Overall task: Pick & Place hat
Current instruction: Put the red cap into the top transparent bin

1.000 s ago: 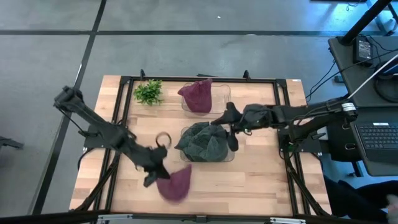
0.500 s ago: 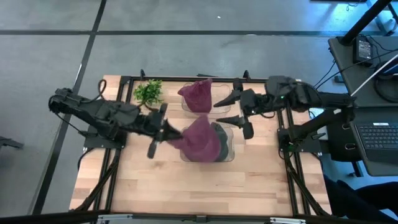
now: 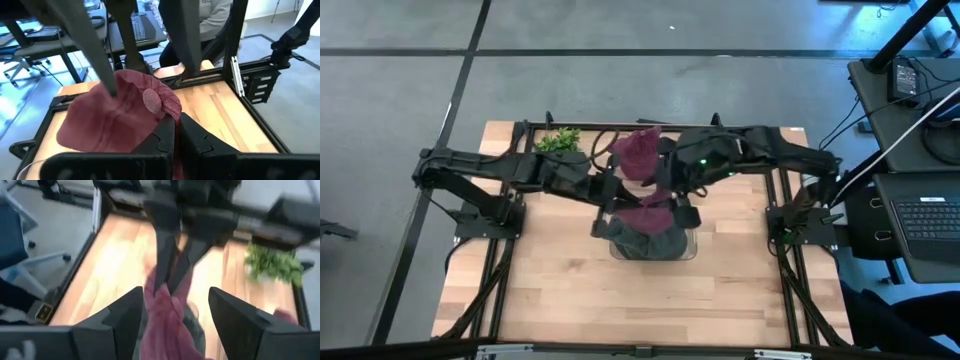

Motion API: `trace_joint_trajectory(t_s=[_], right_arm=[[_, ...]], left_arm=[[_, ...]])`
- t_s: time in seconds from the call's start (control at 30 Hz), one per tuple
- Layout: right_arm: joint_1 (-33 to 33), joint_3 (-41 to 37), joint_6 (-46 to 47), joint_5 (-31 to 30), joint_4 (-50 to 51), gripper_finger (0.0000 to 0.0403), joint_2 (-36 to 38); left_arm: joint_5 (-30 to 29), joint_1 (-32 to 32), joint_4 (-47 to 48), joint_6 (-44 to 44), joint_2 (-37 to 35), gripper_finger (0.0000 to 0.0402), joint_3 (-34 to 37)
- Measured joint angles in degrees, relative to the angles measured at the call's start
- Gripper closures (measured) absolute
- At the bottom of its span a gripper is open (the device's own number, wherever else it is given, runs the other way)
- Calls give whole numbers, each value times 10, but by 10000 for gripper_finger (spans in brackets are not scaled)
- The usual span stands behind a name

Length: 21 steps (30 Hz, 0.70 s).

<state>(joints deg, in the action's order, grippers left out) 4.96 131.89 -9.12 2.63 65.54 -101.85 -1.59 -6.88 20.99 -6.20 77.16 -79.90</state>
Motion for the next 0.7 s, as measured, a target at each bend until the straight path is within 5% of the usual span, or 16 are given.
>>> trace_joint_trajectory(t_s=[0.3, 0.6, 0.7], right_arm=[[-3, 23, 31, 0, 65, 189, -30], [-4, 23, 11, -3, 39, 366, -24], [-3, 24, 13, -5, 46, 369, -24]], left_arm=[[-24, 0, -6, -6, -4, 398, 0], [-63, -1, -8, -6, -7, 379, 0], [-59, -1, -11, -6, -6, 363, 0]])
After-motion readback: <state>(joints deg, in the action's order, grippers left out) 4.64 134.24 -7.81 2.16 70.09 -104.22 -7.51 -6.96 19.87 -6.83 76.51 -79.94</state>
